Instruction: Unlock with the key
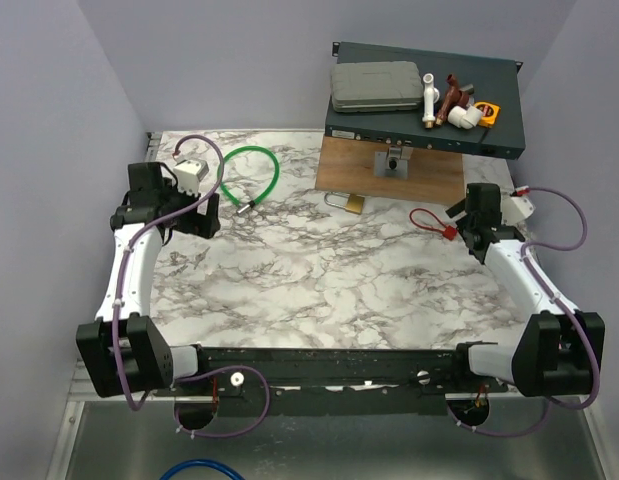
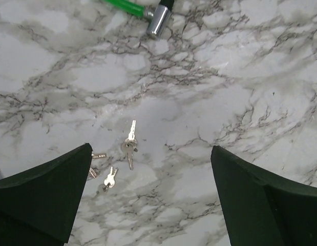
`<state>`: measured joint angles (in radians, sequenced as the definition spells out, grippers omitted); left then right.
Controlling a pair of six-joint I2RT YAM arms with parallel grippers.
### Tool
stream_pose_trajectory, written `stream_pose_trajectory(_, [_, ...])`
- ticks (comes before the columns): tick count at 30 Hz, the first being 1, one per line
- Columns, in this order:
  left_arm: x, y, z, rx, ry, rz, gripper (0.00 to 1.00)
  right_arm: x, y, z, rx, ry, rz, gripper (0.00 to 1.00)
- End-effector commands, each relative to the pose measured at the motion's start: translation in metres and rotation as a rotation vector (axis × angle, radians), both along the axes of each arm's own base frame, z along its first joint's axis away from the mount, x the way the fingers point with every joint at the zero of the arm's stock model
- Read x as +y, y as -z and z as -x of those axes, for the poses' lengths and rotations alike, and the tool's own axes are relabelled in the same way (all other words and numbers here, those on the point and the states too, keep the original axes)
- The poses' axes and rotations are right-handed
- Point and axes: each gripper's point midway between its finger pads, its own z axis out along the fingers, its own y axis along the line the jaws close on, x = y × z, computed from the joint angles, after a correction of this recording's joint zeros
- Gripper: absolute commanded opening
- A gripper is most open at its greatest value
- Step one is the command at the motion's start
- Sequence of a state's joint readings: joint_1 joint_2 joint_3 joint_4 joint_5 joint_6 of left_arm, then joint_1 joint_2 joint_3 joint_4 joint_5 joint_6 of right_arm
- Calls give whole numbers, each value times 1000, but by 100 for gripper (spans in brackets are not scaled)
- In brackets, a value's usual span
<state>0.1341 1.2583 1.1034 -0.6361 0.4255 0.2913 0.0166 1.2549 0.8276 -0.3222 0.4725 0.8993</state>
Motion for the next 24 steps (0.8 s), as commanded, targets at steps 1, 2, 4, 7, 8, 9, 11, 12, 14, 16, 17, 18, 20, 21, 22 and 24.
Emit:
stream_pose_trajectory(1, [11,23,14,145,57,-5,98,-24,6,46,173,130,84,95])
stream_pose_trajectory(2, [14,25,12,154,62,-4,99,-25,9,49,194,138,82,96])
stream_pose_trajectory(4, [19,28,7,171,62,7,98,-23,16,53,237,137,75,96])
stream_pose_trajectory(7, [23,34,-2,232,72,27,99,-26,28,57,325,135,85,96])
stream_pose_trajectory(8, [24,34,-5,245,78,34,99,-31,33,59,366,150,93,96])
stream_pose_trajectory(9, [23,35,-8,257,91,47,98,-39,38,62,401,176,101,96])
stream_pose_trajectory(11, [24,38,-17,260,107,53,98,-50,44,66,445,209,137,97])
stream_pose_trajectory(12, [26,38,-21,254,108,49,99,-54,48,67,457,225,148,98])
stream_pose_trajectory(14, [26,38,-28,236,118,51,99,-59,53,65,458,241,139,98])
stream_pose_trajectory(16, [26,38,-32,224,129,51,99,-61,55,61,440,250,133,98])
stream_pose_trajectory(17, [26,37,-34,224,132,50,98,-63,56,58,428,259,138,99])
stream_pose_trajectory(18, [26,36,-36,224,136,51,99,-66,56,56,427,269,152,99])
stream_pose_trajectory(20, [27,36,-37,228,143,53,99,-75,58,47,420,289,160,100])
stream_pose_trajectory(21, [26,36,-37,229,151,58,98,-80,61,45,421,297,148,100])
stream_pose_trajectory(22, [26,36,-38,229,157,65,99,-80,64,41,418,297,129,99])
stream_pose_trajectory(24, [25,38,-38,241,166,79,98,-76,70,34,416,281,92,98])
